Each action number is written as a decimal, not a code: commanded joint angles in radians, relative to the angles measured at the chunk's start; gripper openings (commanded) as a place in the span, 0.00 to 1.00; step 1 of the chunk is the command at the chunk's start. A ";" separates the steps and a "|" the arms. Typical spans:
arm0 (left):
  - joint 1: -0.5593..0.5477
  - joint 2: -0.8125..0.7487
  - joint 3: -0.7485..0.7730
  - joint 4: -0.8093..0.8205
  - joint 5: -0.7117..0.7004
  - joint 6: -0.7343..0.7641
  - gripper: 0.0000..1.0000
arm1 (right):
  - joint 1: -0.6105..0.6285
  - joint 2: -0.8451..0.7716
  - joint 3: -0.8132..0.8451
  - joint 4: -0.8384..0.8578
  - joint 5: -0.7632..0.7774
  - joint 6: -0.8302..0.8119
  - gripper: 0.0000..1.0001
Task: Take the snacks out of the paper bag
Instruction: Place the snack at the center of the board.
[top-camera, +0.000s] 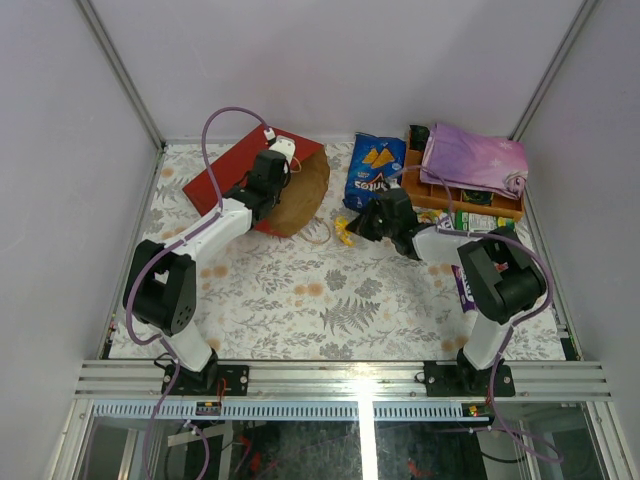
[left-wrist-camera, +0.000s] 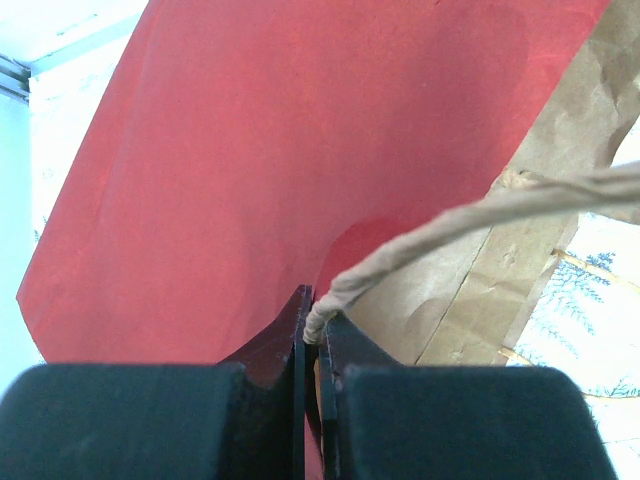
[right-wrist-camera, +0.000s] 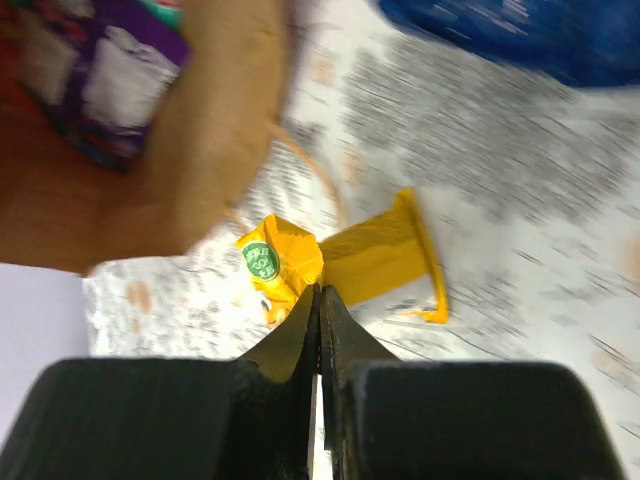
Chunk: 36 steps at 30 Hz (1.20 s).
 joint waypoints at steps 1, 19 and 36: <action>-0.002 0.008 0.023 0.000 -0.019 -0.005 0.00 | -0.042 -0.033 -0.130 0.006 0.056 -0.019 0.00; -0.008 0.011 0.032 -0.010 -0.021 -0.006 0.00 | 0.124 -0.230 0.002 -0.164 0.286 -0.193 0.00; -0.011 -0.015 0.013 0.003 -0.026 -0.006 0.00 | -0.001 -0.102 -0.072 -0.218 0.186 -0.083 0.28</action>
